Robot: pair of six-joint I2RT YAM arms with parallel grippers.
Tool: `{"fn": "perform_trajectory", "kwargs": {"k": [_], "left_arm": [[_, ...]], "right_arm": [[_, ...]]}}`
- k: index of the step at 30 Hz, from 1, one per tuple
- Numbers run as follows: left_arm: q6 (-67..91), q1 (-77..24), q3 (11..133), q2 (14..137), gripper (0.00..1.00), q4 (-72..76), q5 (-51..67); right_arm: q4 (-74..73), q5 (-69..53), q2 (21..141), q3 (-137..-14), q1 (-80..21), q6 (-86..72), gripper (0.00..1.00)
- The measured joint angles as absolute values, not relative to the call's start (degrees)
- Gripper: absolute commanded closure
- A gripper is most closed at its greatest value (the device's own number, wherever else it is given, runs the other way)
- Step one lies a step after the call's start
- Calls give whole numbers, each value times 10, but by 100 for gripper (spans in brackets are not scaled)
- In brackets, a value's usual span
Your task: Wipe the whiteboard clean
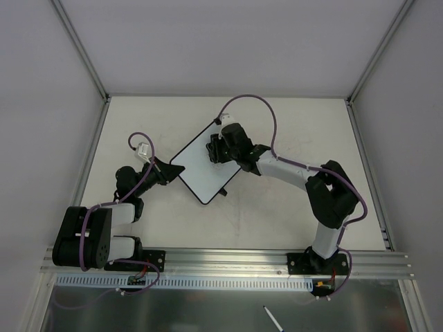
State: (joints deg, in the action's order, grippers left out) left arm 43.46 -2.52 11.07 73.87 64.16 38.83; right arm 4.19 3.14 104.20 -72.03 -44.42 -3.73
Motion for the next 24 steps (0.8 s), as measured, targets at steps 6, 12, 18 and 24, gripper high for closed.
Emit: {"fn": "perform_trajectory", "kwargs": {"k": [6, 12, 18, 24], "left_arm": [[435, -25, 111, 739, 100, 642, 388], [435, -25, 110, 739, 100, 641, 388], [435, -25, 110, 739, 100, 641, 388], [435, -25, 110, 739, 100, 641, 387]], "right_arm": [[30, 22, 1043, -731, -493, -26, 100], [32, 39, 1046, -734, -526, -12, 100], [32, 54, 1046, -734, -531, -9, 100], [30, 23, 1046, -734, -510, -25, 100]]}}
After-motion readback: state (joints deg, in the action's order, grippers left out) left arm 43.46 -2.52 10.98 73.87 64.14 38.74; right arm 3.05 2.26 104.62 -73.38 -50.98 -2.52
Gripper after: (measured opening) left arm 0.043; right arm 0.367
